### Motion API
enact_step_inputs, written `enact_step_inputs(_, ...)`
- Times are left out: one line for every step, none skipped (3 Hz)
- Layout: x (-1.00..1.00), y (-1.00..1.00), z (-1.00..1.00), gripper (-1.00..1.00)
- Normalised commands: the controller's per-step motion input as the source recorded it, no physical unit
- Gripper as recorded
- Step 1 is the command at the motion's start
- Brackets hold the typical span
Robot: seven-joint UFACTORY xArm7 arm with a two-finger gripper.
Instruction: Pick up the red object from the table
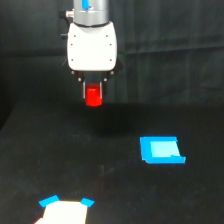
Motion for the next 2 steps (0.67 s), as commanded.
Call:
enact_step_inputs(0.27,0.05,0.80,-1.00)
enact_step_inputs(0.51,-0.27,1.00,-1.00)
